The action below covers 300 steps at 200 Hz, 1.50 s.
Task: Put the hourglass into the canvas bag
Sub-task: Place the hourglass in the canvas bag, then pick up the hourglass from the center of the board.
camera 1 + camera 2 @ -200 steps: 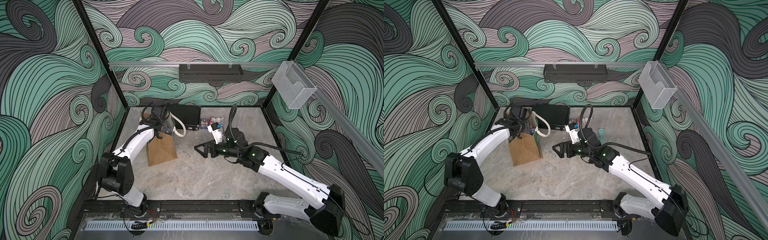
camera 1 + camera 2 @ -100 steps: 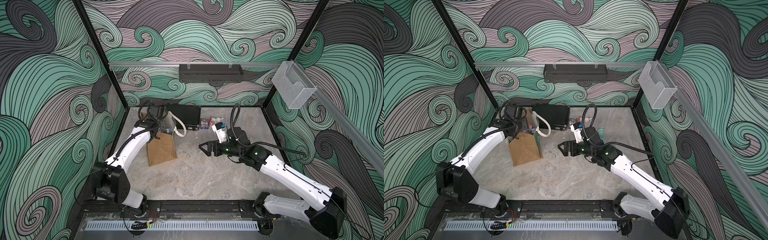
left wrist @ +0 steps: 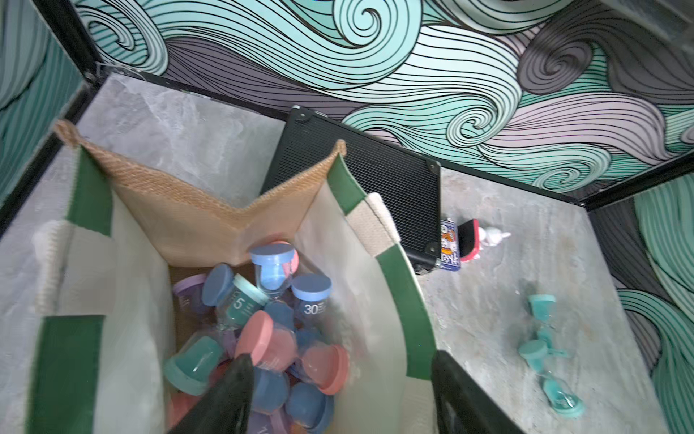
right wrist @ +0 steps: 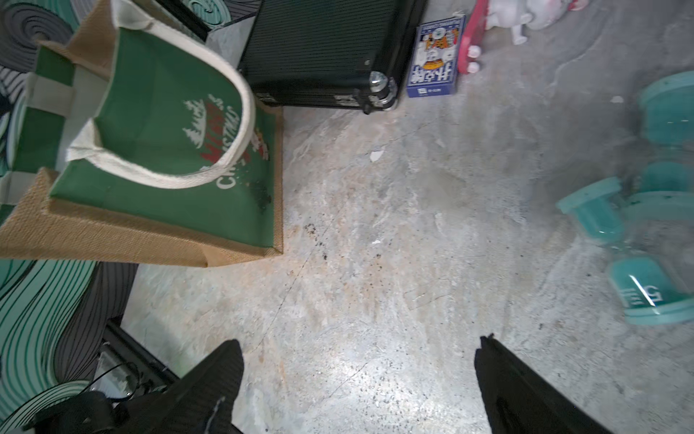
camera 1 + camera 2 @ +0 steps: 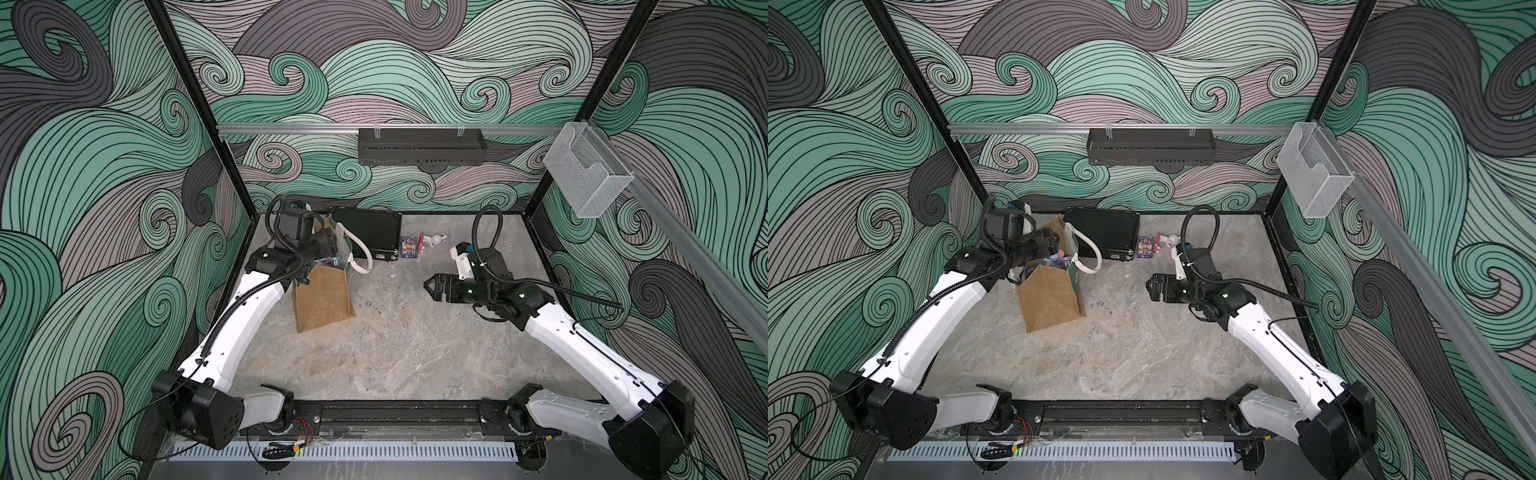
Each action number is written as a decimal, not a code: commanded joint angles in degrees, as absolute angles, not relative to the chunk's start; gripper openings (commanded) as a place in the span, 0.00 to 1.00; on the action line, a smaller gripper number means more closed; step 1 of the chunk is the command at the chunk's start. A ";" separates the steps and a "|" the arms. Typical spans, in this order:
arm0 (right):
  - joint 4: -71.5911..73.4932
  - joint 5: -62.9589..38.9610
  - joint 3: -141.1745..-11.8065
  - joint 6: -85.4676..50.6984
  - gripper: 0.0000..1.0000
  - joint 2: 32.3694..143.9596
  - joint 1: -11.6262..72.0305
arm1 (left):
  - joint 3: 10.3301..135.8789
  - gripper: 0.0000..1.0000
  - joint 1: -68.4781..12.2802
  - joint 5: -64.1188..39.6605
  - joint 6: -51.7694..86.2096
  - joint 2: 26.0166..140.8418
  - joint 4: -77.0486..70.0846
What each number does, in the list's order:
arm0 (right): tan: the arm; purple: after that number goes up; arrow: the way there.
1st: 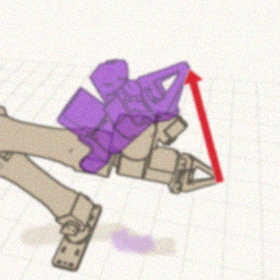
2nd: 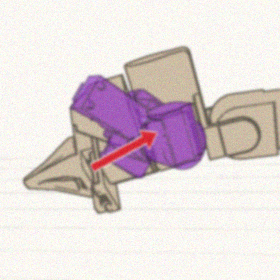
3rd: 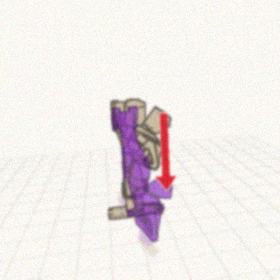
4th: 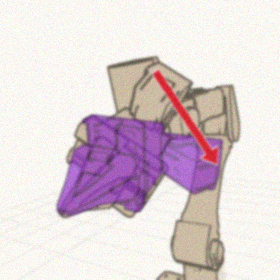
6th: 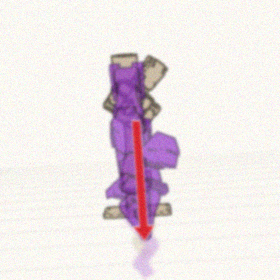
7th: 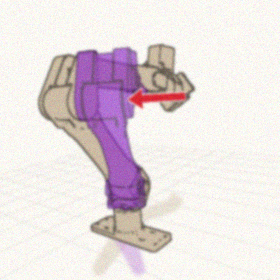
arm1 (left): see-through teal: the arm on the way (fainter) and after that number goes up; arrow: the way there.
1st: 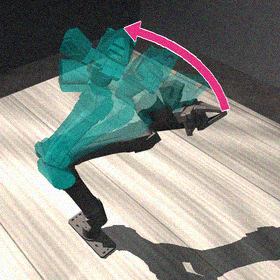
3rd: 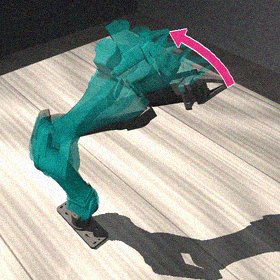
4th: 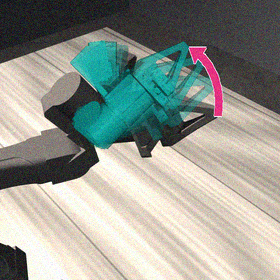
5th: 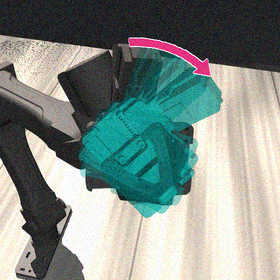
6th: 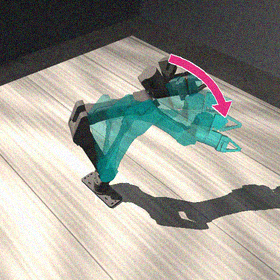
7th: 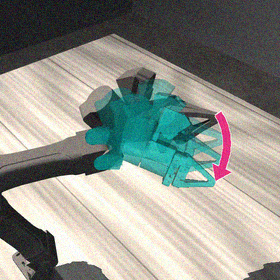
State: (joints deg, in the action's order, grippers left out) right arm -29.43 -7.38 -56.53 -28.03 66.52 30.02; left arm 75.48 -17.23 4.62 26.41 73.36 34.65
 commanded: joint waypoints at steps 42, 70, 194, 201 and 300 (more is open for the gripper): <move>-31.65 2.22 -56.23 -26.30 1.00 73.04 21.38 | 75.74 0.80 -25.03 -0.96 31.01 70.31 33.80; -29.35 1.45 -56.43 -25.63 1.00 77.98 17.52 | 75.60 0.83 -28.56 -2.26 30.79 70.97 33.66; -24.00 -6.15 -58.13 -20.93 0.99 94.72 10.01 | 73.38 0.97 -30.85 -3.57 25.81 69.19 36.15; -23.64 -7.39 -57.44 -21.10 1.00 94.40 10.07 | 73.45 0.97 -30.84 -3.08 25.64 69.03 36.47; -29.90 -3.71 -52.29 -21.61 0.87 89.61 17.39 | 72.48 0.99 -30.76 0.77 24.72 67.61 36.91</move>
State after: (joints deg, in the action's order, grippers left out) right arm -26.09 -7.09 -52.93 -21.50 89.89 15.86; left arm 72.69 -30.55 -1.02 25.78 68.75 35.70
